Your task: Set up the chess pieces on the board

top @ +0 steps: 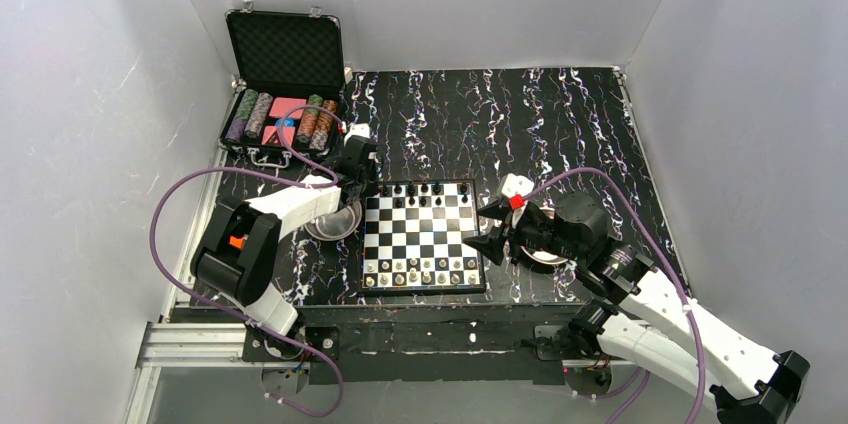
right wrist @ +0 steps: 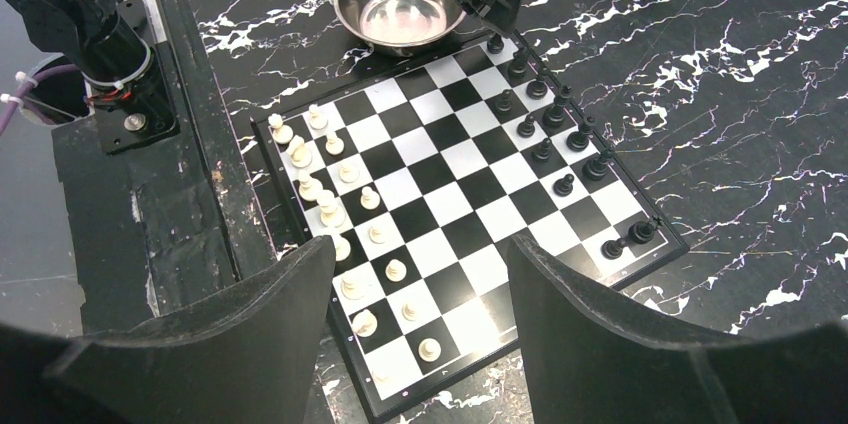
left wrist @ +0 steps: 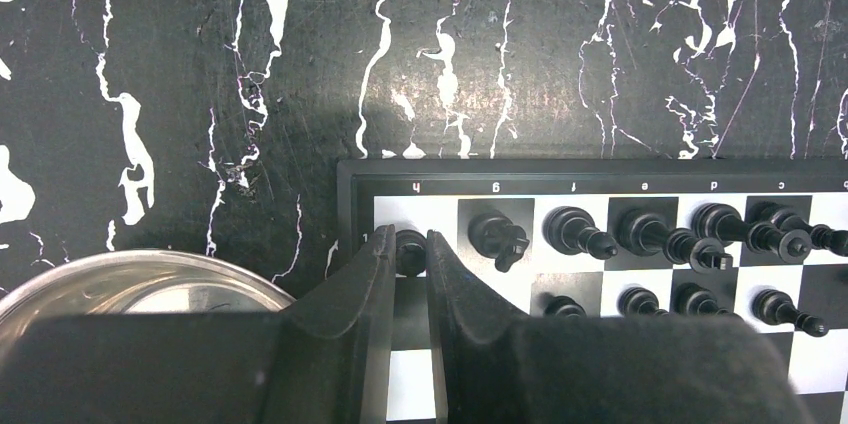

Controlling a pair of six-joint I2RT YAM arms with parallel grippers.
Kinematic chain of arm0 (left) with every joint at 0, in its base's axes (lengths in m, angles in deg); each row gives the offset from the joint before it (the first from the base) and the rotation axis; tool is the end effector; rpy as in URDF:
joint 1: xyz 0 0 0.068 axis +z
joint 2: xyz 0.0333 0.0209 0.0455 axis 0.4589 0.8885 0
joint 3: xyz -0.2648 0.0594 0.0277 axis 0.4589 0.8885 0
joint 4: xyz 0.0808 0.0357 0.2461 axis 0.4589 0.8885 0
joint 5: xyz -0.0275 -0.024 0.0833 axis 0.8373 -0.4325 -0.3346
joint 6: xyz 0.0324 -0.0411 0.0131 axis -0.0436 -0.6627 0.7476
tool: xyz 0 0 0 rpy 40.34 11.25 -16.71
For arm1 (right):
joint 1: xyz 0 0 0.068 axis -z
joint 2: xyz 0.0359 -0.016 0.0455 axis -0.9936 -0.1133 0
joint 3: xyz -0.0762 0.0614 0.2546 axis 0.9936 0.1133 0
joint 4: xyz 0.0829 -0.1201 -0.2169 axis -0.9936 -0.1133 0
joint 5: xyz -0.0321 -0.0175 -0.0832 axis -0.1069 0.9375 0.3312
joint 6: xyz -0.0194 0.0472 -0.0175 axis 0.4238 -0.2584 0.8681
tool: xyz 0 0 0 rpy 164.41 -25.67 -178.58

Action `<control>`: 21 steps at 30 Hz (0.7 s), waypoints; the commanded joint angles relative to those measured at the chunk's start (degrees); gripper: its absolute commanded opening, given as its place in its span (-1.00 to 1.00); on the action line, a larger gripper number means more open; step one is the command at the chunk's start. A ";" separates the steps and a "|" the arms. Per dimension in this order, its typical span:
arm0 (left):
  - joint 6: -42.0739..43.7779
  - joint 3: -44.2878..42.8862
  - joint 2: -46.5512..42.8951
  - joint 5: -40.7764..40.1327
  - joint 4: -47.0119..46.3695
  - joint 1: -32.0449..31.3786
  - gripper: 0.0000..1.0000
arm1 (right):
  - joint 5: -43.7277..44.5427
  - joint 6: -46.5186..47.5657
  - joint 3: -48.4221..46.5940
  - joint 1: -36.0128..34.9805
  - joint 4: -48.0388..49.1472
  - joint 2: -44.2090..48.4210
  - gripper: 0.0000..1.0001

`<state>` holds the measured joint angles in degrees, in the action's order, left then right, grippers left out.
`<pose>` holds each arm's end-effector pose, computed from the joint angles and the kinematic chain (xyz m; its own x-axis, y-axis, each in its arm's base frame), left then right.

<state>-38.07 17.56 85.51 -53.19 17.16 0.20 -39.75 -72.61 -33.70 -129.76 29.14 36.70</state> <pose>0.2929 -0.1392 0.1851 -0.7357 -0.0788 -0.6727 -0.0292 0.9960 -0.0848 0.1073 0.1270 0.3061 -0.0438 -0.1605 -0.9861 -0.8944 0.4461 -0.0329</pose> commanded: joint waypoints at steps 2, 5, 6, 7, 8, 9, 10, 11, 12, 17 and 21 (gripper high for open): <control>-0.58 0.50 0.12 -0.09 -1.21 0.22 -0.82 | -0.63 0.71 -0.05 -0.32 0.85 -0.12 0.44; -0.67 0.50 0.18 0.12 -1.47 0.22 -0.79 | -0.54 0.75 0.13 -0.32 0.82 -0.07 0.44; -0.67 0.43 0.28 0.12 -1.41 0.22 -0.78 | -0.54 0.78 0.11 -0.32 0.86 -0.07 0.44; -0.69 0.36 0.41 0.08 -1.34 0.22 -0.78 | -0.58 0.75 0.17 -0.34 0.89 -0.10 0.44; -0.67 0.21 0.61 0.12 -1.31 0.22 -0.78 | -0.58 0.76 0.10 -0.34 0.90 -0.06 0.44; -0.68 0.14 0.73 0.17 -1.31 0.22 -0.76 | -0.59 0.75 0.13 -0.32 0.89 -0.08 0.44; -0.68 0.12 0.79 0.27 -1.36 0.22 -0.72 | -0.54 0.70 0.17 -0.32 0.84 -0.06 0.44; -0.72 0.20 0.92 0.36 -1.45 0.22 -0.67 | -0.61 0.74 0.12 -0.37 0.89 -0.18 0.44; -0.75 0.21 0.89 0.45 -1.43 0.22 -0.65 | -0.59 0.71 0.16 -0.33 0.90 -0.22 0.44; -0.85 0.01 1.23 0.74 -1.61 0.22 -0.58 | -0.71 0.70 0.01 -0.32 0.66 -0.50 0.44; -0.76 -0.49 1.40 0.58 -1.16 0.22 -0.56 | -0.88 0.70 -0.19 -0.32 0.49 -0.69 0.44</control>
<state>-38.77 17.56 87.11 -52.66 16.03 0.20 -39.77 -72.56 -33.70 -129.76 29.12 36.00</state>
